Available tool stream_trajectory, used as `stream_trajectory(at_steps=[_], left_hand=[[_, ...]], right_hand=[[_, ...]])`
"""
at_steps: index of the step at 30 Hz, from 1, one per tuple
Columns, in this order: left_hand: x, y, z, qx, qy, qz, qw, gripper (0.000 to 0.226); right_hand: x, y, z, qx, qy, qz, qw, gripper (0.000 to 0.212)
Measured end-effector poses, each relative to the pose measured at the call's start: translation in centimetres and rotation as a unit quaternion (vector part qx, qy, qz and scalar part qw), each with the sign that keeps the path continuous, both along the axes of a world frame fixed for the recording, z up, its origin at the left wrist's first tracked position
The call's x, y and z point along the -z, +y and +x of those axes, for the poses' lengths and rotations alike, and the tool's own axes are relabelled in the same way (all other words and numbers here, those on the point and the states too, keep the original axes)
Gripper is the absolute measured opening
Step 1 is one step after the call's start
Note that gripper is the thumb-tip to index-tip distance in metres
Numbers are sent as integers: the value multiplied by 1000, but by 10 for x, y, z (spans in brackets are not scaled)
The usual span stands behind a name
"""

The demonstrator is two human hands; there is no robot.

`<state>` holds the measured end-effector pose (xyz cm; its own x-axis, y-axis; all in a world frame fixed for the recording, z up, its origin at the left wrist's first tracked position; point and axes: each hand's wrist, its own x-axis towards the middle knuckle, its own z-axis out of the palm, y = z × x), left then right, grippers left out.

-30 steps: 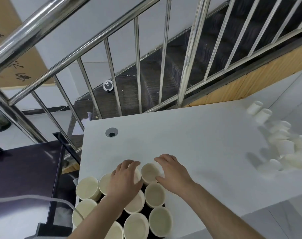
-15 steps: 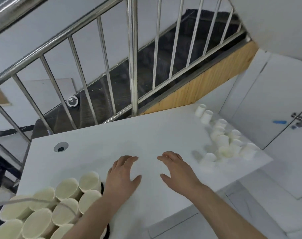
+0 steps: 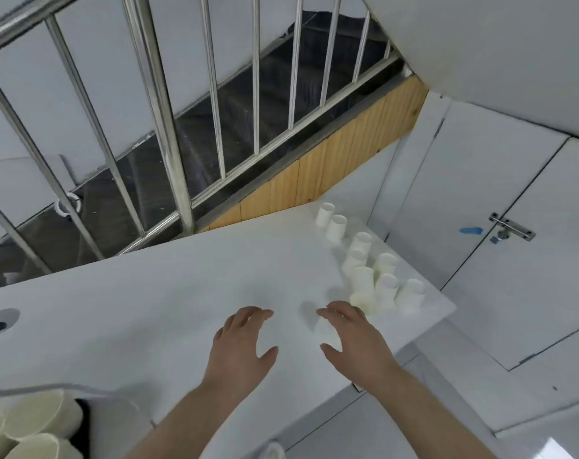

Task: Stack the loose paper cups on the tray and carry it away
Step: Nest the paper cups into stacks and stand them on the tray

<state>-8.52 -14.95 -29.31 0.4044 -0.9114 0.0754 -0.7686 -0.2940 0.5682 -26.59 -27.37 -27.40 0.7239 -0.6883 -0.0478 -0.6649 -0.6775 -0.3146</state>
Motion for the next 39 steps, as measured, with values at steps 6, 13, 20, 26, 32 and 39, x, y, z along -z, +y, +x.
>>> stream_trajectory(at_steps=[6,13,20,26,32,39], left_hand=[[21,-66,-5,21,18,12,1000,55],[39,-131,6,16,37,26,999,55],[51,-155,17,-1,45,52,998,55],[53,-148,5,-37,48,51,997,54],[58,-121,-22,-80,63,48,994,54],[61,-111,-39,-112,227,27,967,85]], right_hand=[[12,-58,-8,19,36,3,999,57],[28,-129,9,-32,105,22,994,63],[66,-143,32,-107,180,82,974,71],[89,-143,40,-153,218,63,962,62],[104,-141,32,-191,206,62,958,47],[76,-148,23,-39,1,228,973,49]])
